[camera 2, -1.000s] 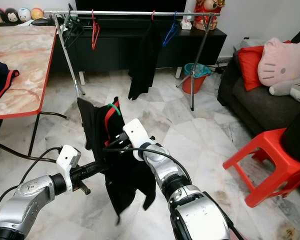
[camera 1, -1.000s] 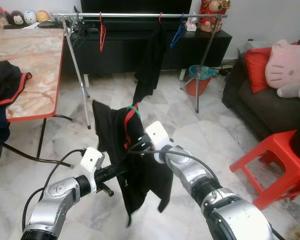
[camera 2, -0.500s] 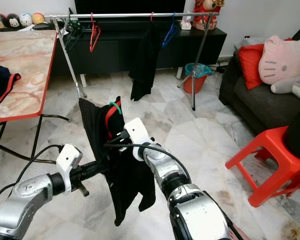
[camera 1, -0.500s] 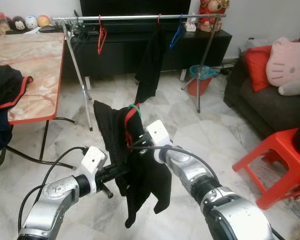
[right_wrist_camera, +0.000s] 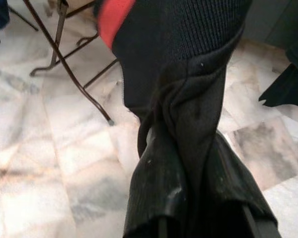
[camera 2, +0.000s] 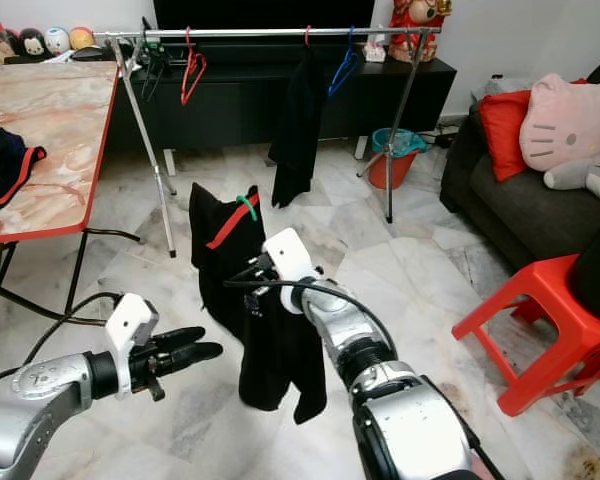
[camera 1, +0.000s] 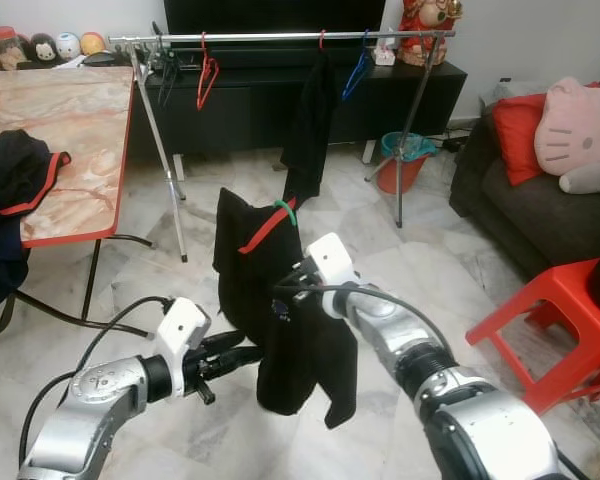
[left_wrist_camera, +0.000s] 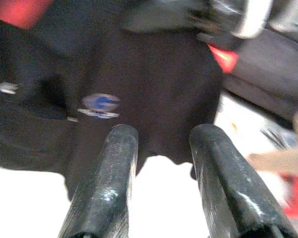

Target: Hang hanger

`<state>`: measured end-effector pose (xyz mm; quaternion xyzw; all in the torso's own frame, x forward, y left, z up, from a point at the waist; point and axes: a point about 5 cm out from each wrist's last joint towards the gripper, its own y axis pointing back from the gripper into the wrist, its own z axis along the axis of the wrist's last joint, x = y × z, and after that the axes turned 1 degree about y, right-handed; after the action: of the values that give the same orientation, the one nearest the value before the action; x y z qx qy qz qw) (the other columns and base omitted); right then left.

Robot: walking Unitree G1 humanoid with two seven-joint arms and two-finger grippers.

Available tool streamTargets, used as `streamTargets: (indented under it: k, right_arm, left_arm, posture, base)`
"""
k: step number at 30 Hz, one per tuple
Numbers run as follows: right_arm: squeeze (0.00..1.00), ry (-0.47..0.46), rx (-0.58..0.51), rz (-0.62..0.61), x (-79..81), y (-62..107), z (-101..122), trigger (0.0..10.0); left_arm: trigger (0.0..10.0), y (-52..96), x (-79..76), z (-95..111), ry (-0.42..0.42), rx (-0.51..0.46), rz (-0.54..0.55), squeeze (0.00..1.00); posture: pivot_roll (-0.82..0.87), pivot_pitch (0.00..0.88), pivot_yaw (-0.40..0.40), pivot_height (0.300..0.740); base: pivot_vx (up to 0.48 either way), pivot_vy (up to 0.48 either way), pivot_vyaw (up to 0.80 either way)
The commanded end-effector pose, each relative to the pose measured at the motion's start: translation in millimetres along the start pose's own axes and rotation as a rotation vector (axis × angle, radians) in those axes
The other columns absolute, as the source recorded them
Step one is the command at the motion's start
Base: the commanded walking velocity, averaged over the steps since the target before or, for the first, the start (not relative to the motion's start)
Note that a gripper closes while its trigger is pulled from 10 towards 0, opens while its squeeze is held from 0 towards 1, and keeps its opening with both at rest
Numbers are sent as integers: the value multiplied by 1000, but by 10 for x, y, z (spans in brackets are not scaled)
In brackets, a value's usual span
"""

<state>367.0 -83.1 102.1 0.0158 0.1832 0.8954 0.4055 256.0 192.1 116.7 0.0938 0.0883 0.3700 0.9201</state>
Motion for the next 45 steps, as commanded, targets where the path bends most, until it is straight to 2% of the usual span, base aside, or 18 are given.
streamTargets:
  k: [1,3,4,5,6,7,8,11,16,20,22,25,30,32,33,38,42,45]
  right_arm:
    - [0,65,-58,40,-74,25,178,0]
    - [0,71,-52,77,-91,56,149,0]
    - [0,113,-43,164,-117,134,85,0]
    - [0,126,-38,199,-132,170,56,0]
    - [0,126,-38,199,-132,170,56,0]
    - [0,153,-26,265,-168,249,-2,0]
    - [0,160,-14,300,-189,293,-37,0]
    - [0,168,29,374,-252,406,-131,0]
    - [0,131,50,465,-348,567,-212,0]
    - [0,132,61,538,-345,622,-238,0]
    - [0,142,78,638,-318,677,-267,0]
    - [0,166,117,691,-300,711,-316,0]
    - [0,178,128,761,-245,714,-328,0]
    - [0,180,133,818,-212,724,-330,0]
    - [0,180,133,818,-212,724,-330,0]
    - [0,210,162,862,-184,743,-365,0]
    - [0,210,155,874,-163,733,-363,0]
    - [0,216,152,891,-136,722,-359,0]
  left_arm:
    - [10000,48,72,84,-15,-36,34,1000]
    - [10000,69,95,98,-15,-45,46,1000]
    - [10000,106,120,140,-11,-69,62,1000]
    - [10000,123,126,160,-7,-80,64,1000]
    - [10000,123,126,160,-7,-80,64,1000]
    - [10000,156,135,195,-16,-92,68,263]
    - [10000,172,136,205,-19,-90,63,0]
    - [10000,194,118,214,-30,-70,27,0]
    - [10000,142,-35,194,-34,-16,-126,0]
    - [10000,140,-95,207,-29,-6,-191,0]
    - [10000,171,-173,203,-32,28,-278,0]
    - [10000,194,-217,176,-48,66,-332,0]
    - [10000,169,-183,195,-66,70,-306,0]
    - [10000,154,-94,225,-93,63,-241,0]
    - [10000,154,-94,225,-93,63,-241,0]
    - [10000,181,99,276,-125,48,-105,0]
    - [10000,186,118,242,-117,64,-113,0]
    - [10000,163,54,204,-85,71,-193,0]
  posture:
    - [135,0,-91,740]
    - [136,0,-93,740]
    - [132,0,-96,740]
    - [132,0,-96,740]
    - [132,0,-96,740]
    - [131,1,-97,740]
    - [132,4,-98,740]
    - [130,11,-101,740]
    - [127,19,-107,740]
    - [124,20,-112,740]
    - [127,23,-116,740]
    - [128,25,-118,740]
    - [131,21,-121,740]
    - [133,21,-125,740]
    - [133,21,-125,740]
    - [133,12,-128,740]
    - [130,5,-128,740]
    - [126,0,-128,740]
  base:
    - [0,0,0]
    - [0,0,0]
    - [0,0,0]
    - [0,0,0]
    - [0,0,0]
    - [0,0,0]
    - [0,0,0]
    - [0,0,0]
    - [0,0,0]
    - [0,0,0]
    - [0,0,0]
    - [0,0,0]
    - [0,0,0]
    - [0,0,0]
    - [0,0,0]
    - [0,0,0]
    - [0,0,0]
    - [0,0,0]
